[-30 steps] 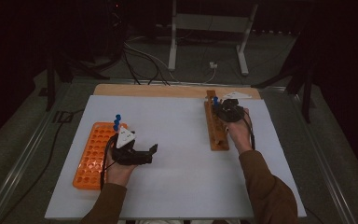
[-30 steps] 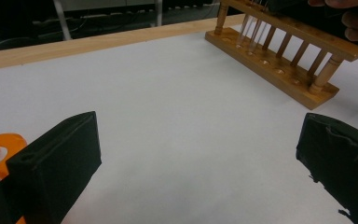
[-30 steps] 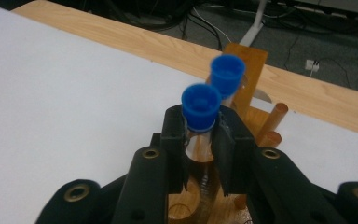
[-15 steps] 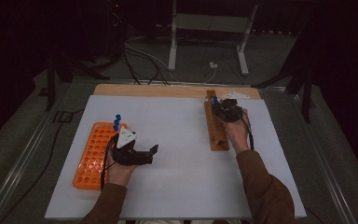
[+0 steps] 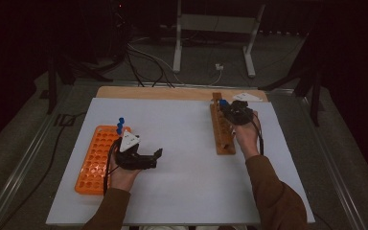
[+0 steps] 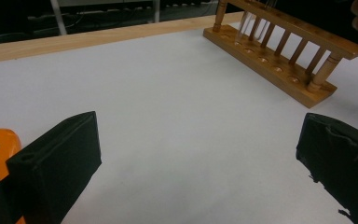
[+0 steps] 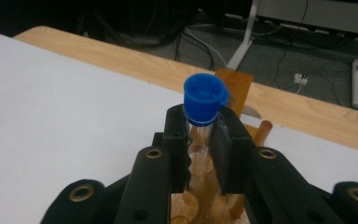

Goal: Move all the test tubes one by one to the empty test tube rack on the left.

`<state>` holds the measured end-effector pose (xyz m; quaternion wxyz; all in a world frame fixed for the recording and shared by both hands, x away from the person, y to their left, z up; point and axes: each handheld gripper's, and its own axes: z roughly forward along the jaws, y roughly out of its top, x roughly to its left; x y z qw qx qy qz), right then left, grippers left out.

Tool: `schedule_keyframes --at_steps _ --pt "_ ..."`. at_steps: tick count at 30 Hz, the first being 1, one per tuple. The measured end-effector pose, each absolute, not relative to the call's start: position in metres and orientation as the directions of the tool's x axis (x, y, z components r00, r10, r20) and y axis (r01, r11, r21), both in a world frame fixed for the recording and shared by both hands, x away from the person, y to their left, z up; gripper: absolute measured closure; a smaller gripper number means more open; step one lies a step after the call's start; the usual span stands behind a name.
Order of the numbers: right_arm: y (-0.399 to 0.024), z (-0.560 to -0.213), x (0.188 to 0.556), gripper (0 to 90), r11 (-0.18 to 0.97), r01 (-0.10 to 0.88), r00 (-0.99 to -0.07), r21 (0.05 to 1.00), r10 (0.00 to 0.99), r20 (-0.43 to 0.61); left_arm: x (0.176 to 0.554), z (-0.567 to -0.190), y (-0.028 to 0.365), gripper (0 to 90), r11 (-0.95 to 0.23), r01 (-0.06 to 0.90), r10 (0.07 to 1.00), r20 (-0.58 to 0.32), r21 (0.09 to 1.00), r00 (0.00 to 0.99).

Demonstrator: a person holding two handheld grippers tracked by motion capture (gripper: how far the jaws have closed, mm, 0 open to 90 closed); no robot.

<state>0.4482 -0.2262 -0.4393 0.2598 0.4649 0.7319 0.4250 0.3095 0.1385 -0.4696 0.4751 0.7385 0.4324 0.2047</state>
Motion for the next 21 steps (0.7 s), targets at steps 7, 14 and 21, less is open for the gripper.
schedule_keyframes --at_steps 7,14,21 --pt "-0.232 -0.425 0.442 76.9 0.202 0.425 -0.438 0.882 0.899 0.006 0.310 -0.471 0.138 0.9 -0.173 0.447 0.833 -0.112 0.877 0.542" --pt "-0.233 -0.405 0.433 76.9 0.203 0.376 -0.456 0.904 0.890 -0.011 0.310 -0.470 0.139 0.9 -0.170 0.447 0.831 -0.116 0.878 0.544" --pt "-0.233 -0.393 0.422 76.9 0.204 0.342 -0.484 0.917 0.875 -0.014 0.310 -0.470 0.137 0.9 -0.166 0.446 0.827 -0.122 0.880 0.549"
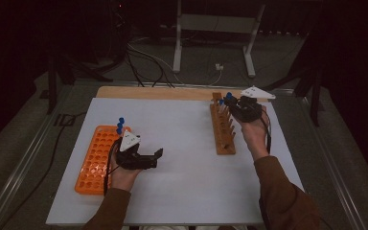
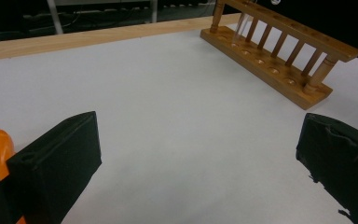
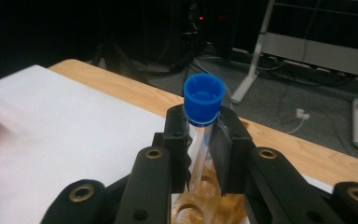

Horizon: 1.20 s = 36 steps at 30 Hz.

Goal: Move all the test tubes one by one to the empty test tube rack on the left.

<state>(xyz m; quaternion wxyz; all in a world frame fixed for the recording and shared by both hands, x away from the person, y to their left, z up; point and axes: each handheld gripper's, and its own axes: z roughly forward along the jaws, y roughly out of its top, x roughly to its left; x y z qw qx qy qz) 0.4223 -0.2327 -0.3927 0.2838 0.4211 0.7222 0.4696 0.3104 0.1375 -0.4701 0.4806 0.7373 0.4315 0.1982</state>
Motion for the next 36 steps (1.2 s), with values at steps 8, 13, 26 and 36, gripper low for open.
schedule_keyframes --at_steps 8,13,26,36 --pt "-0.225 -0.390 0.409 76.9 0.214 0.339 -0.543 0.916 0.840 0.005 0.310 -0.470 0.135 0.9 -0.167 0.441 0.825 -0.120 0.882 0.553" --pt "-0.218 -0.393 0.399 76.8 0.219 0.347 -0.579 0.912 0.815 0.024 0.308 -0.468 0.131 1.0 -0.174 0.431 0.820 -0.113 0.886 0.562" --pt "-0.203 -0.401 0.380 76.8 0.251 0.360 -0.658 0.899 0.751 0.053 0.307 -0.458 0.106 3.1 -0.199 0.392 0.792 -0.088 0.898 0.604" --pt "-0.198 -0.408 0.366 76.8 0.247 0.377 -0.694 0.893 0.713 0.096 0.313 -0.448 0.069 5.6 -0.254 0.346 0.744 -0.046 0.903 0.666"
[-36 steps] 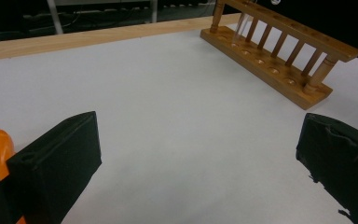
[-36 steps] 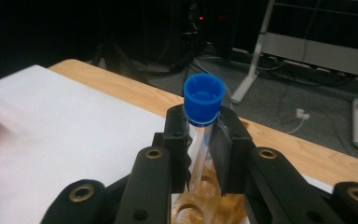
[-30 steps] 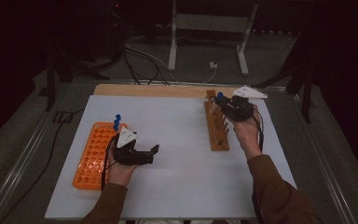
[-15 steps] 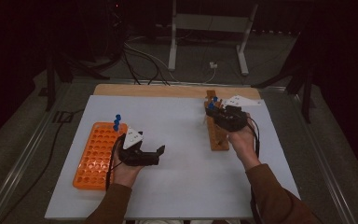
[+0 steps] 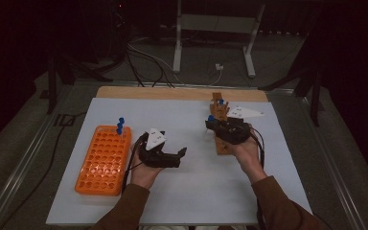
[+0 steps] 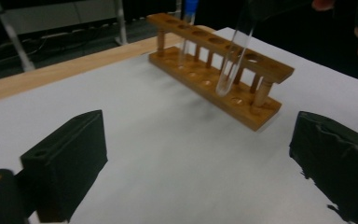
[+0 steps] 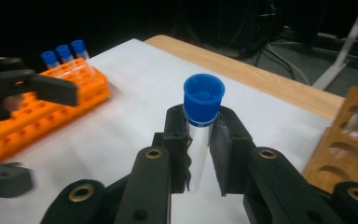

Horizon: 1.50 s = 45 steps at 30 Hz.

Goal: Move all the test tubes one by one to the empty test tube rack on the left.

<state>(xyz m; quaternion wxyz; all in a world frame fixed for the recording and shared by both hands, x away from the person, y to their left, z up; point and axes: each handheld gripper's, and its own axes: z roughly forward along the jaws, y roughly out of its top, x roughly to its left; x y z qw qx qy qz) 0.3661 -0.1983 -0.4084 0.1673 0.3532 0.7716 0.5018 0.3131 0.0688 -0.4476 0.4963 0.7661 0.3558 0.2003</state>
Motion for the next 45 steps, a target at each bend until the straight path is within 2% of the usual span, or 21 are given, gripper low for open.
schedule_keyframes --at_steps 4,7,9,22,31,36,45 --pt "-0.194 -0.412 0.361 76.8 0.251 0.385 -0.711 0.888 0.694 0.113 0.315 -0.447 0.053 8.9 -0.275 0.324 0.730 -0.023 0.905 0.683" --pt "-0.189 -0.413 0.356 76.8 0.257 0.386 -0.721 0.886 0.683 0.116 0.317 -0.447 0.042 17.1 -0.286 0.315 0.724 -0.011 0.905 0.690" --pt "-0.186 -0.414 0.353 76.8 0.258 0.388 -0.727 0.885 0.676 0.121 0.319 -0.448 0.036 19.4 -0.288 0.312 0.725 -0.007 0.905 0.689" --pt "-0.175 -0.414 0.341 76.8 0.280 0.380 -0.758 0.882 0.640 0.124 0.320 -0.451 0.017 61.0 -0.316 0.271 0.724 0.046 0.909 0.688" --pt "-0.171 -0.416 0.340 76.7 0.288 0.382 -0.765 0.878 0.632 0.126 0.318 -0.452 0.015 76.8 -0.344 0.248 0.709 0.077 0.905 0.701" --pt "-0.172 -0.417 0.341 75.7 0.295 0.385 -0.770 0.874 0.625 0.128 0.318 -0.453 0.015 78.4 -0.362 0.244 0.701 0.090 0.900 0.707" --pt "-0.186 -0.413 0.342 43.0 0.255 0.383 -0.770 0.888 0.619 0.154 0.324 -0.455 0.029 78.5 -0.313 0.299 0.738 0.033 0.901 0.674"
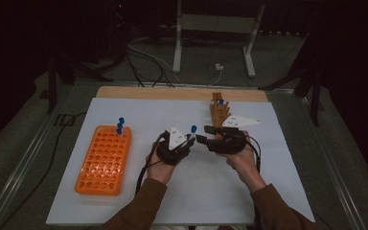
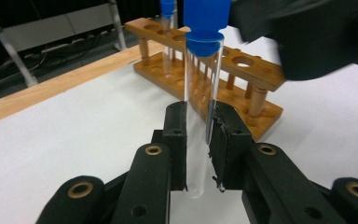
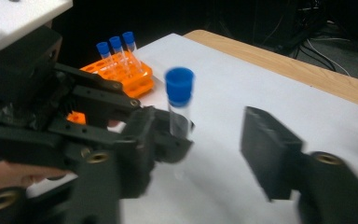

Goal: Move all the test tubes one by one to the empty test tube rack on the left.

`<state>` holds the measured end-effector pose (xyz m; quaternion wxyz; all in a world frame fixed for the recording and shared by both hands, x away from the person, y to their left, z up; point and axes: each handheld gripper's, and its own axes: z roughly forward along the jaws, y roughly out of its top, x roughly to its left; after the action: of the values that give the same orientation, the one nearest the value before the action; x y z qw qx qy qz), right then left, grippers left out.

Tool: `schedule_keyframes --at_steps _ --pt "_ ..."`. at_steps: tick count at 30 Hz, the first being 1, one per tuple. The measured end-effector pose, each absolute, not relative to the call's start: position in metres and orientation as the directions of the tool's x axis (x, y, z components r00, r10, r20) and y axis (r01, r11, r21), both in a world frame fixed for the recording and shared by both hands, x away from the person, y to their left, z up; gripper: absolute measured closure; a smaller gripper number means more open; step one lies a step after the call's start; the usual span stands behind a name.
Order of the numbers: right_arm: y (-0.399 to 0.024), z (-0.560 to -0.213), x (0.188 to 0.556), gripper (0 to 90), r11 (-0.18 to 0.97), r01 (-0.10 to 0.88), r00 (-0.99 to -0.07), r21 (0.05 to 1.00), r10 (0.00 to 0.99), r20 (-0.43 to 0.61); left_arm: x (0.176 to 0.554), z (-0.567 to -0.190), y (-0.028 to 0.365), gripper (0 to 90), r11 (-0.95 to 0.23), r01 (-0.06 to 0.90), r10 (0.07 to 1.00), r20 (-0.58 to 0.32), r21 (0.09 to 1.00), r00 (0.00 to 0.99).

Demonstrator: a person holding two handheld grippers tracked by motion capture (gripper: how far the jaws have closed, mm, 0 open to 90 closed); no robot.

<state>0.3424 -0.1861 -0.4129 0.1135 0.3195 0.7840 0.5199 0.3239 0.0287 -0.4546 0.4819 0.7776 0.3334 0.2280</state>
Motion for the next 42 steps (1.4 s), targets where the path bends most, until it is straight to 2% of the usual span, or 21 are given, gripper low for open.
schedule_keyframes --at_steps 8,17,22,42 --pt "-0.192 -0.418 0.346 14.6 0.270 0.388 -0.747 0.881 0.652 0.129 0.322 -0.450 0.048 78.5 -0.280 0.320 0.768 0.011 0.905 0.640" --pt "-0.205 -0.428 0.350 3.6 0.263 0.404 -0.696 0.876 0.710 0.107 0.316 -0.443 0.073 78.5 -0.238 0.332 0.797 -0.012 0.913 0.604" --pt "-0.213 -0.431 0.351 0.0 0.256 0.408 -0.682 0.877 0.724 0.106 0.312 -0.442 0.087 78.5 -0.216 0.339 0.807 -0.028 0.916 0.589" --pt "-0.239 -0.437 0.346 0.0 0.210 0.414 -0.628 0.886 0.770 0.111 0.293 -0.439 0.142 78.5 -0.147 0.339 0.846 -0.059 0.929 0.530"
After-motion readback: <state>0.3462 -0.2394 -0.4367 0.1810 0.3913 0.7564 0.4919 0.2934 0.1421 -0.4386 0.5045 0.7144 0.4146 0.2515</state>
